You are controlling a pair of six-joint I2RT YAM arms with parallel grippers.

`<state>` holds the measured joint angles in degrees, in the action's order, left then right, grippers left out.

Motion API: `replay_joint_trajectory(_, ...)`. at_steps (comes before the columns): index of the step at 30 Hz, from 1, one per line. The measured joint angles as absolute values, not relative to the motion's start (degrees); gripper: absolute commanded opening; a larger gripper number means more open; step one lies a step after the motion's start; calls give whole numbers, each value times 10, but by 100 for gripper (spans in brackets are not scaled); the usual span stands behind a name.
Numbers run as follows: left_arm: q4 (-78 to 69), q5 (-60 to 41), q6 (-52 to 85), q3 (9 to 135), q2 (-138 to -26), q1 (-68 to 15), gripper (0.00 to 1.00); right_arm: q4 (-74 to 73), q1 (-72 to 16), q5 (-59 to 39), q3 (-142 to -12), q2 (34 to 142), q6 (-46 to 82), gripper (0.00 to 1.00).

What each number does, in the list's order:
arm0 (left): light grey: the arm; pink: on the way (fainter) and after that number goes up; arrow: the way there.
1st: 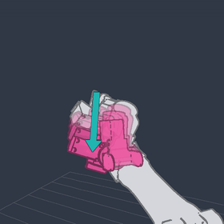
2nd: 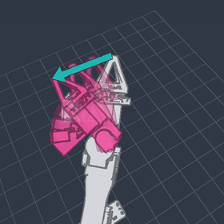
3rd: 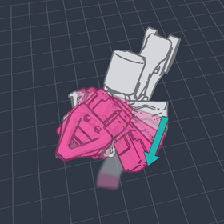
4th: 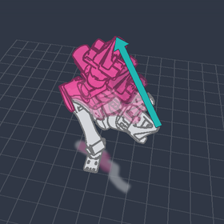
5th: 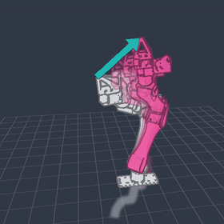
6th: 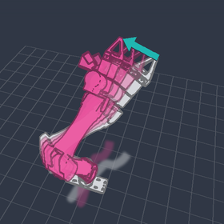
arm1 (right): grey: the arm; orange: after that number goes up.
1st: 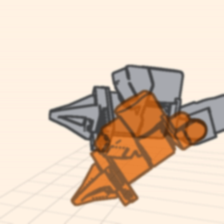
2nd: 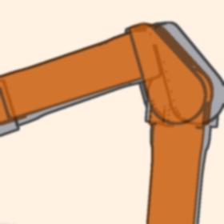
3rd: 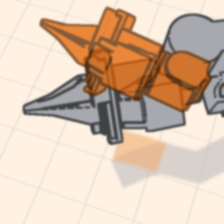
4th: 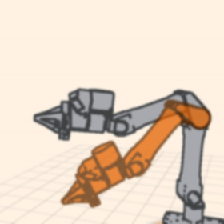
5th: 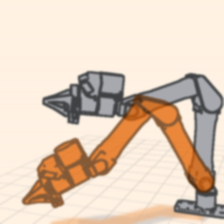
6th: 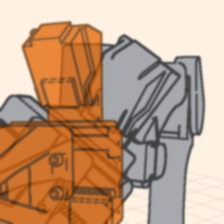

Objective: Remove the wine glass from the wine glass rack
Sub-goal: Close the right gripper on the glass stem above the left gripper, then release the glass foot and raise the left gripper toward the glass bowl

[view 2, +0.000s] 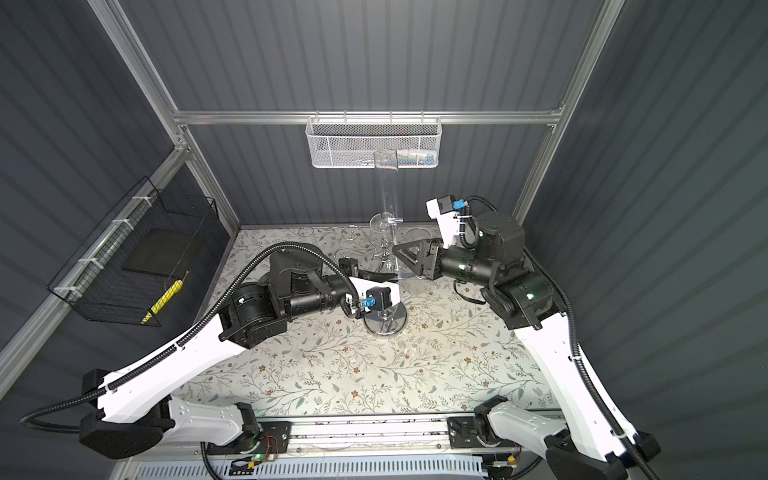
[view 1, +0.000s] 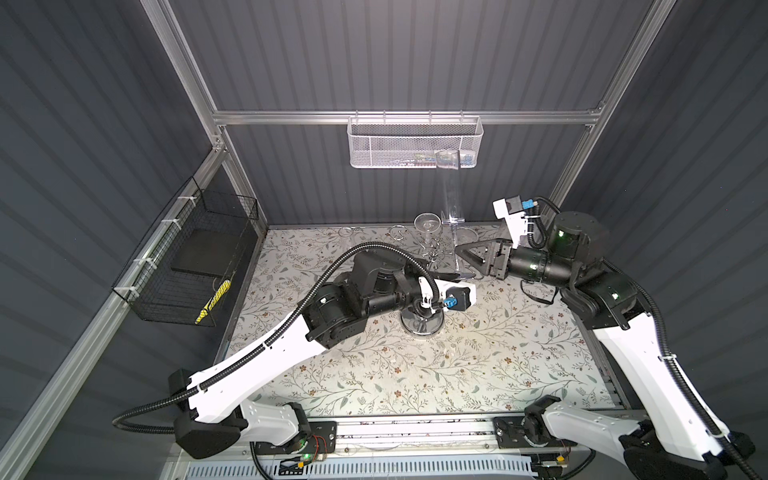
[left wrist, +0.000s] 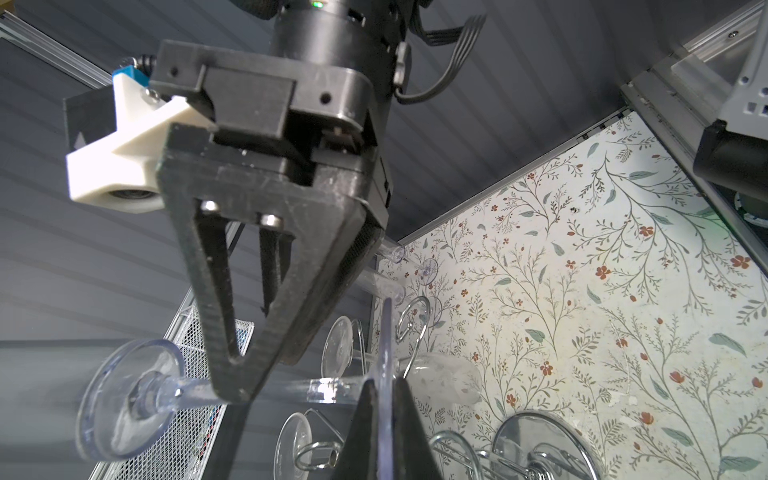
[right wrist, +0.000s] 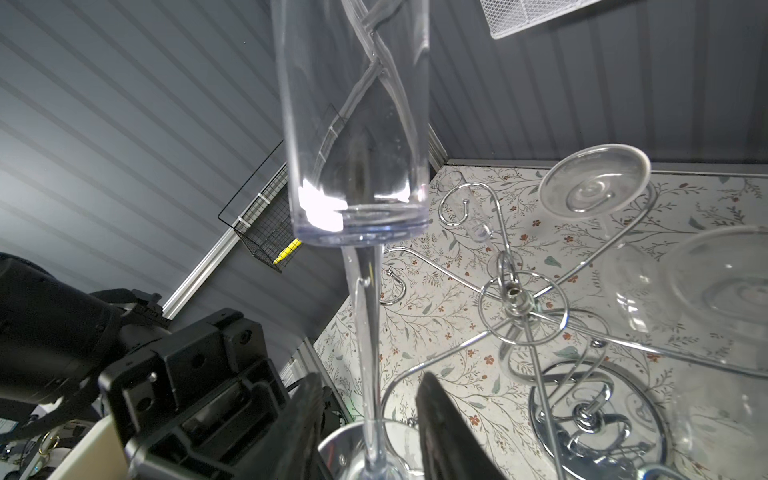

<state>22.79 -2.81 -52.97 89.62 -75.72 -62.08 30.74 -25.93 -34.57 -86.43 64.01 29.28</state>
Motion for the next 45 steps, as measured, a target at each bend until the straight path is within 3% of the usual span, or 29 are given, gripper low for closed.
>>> replay_joint_trajectory(12, 227, -27, -530, 896, -765, -622, 0, 292, -270, -333, -841, 639, 295, 20)
replay_joint_trajectory(20, 227, -24, -529, 896, -765, -625, 0, 287, -272, -328, -832, 639, 286, 1)
replay_joint_trajectory(23, 227, -23, -529, 896, -765, -625, 1, 286, -272, -327, -832, 641, 284, 0)
replay_joint_trajectory(27, 199, -21, -522, 880, -761, -625, 40, 285, -273, -326, -832, 648, 284, 0)
replay_joint_trajectory(30, 162, -24, -500, 857, -748, -627, 56, 286, -275, -319, -832, 652, 280, 0)
replay_joint_trajectory(38, 85, -23, -383, 820, -700, -627, 68, 286, -275, -265, -832, 616, 227, 0)
replay_joint_trajectory(45, 35, -80, -206, 829, -695, -569, 70, 241, -276, -224, -787, 553, 149, 0)
